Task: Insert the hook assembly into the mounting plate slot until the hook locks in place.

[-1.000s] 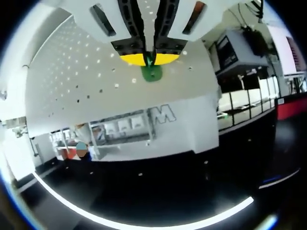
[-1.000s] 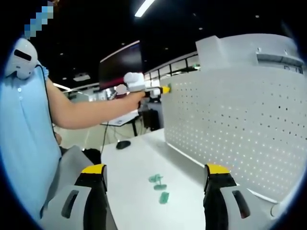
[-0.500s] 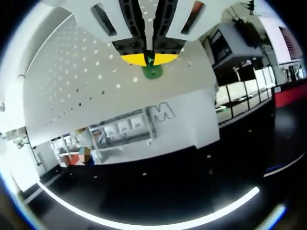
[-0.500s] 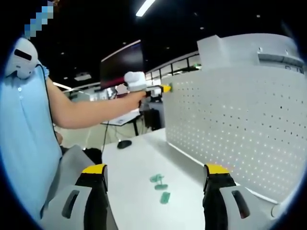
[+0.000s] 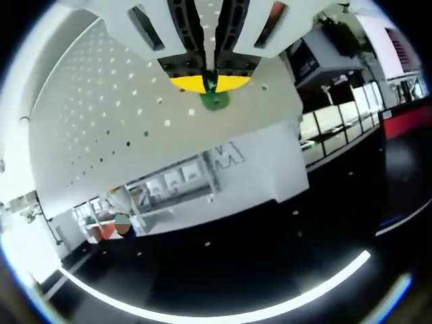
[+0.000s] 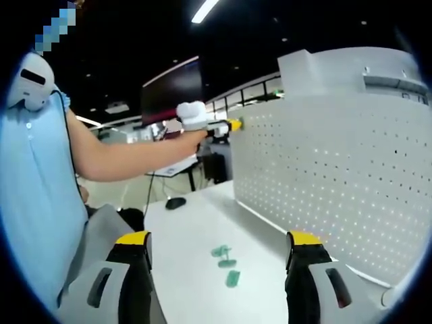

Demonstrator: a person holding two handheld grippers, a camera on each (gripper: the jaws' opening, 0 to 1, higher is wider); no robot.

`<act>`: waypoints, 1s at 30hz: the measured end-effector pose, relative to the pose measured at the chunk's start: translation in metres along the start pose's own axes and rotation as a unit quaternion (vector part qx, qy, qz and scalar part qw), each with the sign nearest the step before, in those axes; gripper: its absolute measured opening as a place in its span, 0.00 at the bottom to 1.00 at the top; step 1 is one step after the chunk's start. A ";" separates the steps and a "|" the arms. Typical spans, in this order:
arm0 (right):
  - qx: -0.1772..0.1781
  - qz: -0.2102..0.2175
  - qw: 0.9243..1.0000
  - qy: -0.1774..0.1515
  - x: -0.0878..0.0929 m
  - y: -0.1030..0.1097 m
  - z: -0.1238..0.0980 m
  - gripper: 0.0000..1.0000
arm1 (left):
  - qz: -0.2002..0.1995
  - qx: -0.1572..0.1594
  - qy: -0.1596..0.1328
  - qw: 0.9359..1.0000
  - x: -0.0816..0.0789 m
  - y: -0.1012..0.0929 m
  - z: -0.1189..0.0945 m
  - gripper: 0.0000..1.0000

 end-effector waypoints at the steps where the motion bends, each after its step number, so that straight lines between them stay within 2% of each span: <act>1: 0.000 0.000 1.000 -0.001 0.000 0.000 0.000 0.82 | -0.019 0.008 0.019 1.000 0.007 -0.001 0.000 0.03; 2: 0.000 0.000 1.000 -0.001 0.000 0.000 0.000 0.82 | -0.028 0.011 -0.010 0.999 0.002 0.000 0.001 0.03; 5: 0.000 0.000 1.000 0.000 0.000 0.001 0.000 0.82 | -0.019 0.005 0.003 1.000 0.001 -0.002 0.000 0.03; 17: 0.002 -0.002 1.000 0.001 0.000 0.002 -0.001 0.82 | -0.046 0.022 0.008 0.999 0.004 0.002 0.001 0.05; 30: -0.001 -0.004 1.000 0.002 -0.001 0.001 0.002 0.82 | -0.066 0.030 0.012 0.997 0.008 0.006 -0.003 0.17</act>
Point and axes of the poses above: the point that each gripper's makers call its tool centre point, and the gripper's own axes: z roughly forward along the fingers, y roughly to its left, x roughly out of its underside, the point moved 7 cm from there along -z, roughly backward along the fingers, and after that the axes turned 12 degrees about y, right-handed, at the moved point
